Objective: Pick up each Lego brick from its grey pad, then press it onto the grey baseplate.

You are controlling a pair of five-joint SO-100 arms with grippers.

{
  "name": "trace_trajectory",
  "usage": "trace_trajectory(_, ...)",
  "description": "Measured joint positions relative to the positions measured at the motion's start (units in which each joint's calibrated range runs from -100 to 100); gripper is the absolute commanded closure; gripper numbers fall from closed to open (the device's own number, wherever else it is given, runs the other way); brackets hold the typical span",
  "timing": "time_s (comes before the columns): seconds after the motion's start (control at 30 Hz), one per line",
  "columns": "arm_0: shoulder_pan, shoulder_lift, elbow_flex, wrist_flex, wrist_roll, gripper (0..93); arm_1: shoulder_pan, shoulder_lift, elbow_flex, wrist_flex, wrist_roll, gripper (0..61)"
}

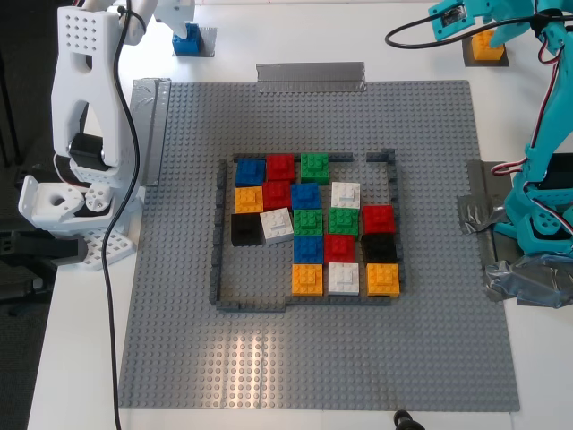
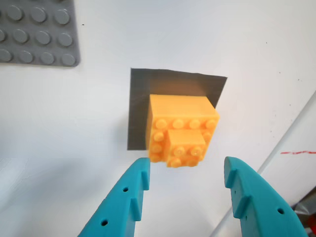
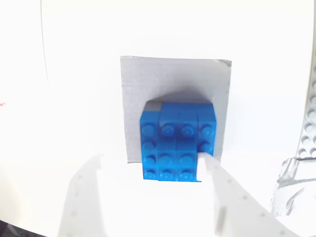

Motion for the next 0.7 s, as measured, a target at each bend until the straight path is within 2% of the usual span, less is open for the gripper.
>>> trace_trajectory(0.33, 1.11, 0.17, 0.00, -3.48, 0.05, 75.5, 0.00, 0.43, -0.77, 0.00, 0.00, 45.5)
trace_trajectory(0.5, 1.11, 0.17, 2.15, -3.48, 0.05, 75.6, -0.18, 0.43, -0.77, 0.00, 0.20, 52.5)
trace_trajectory(0.7, 1.11, 0.17, 2.93, -3.57, 0.05, 75.9, -0.18, 0.43, -0.77, 0.00, 0.20, 53.5)
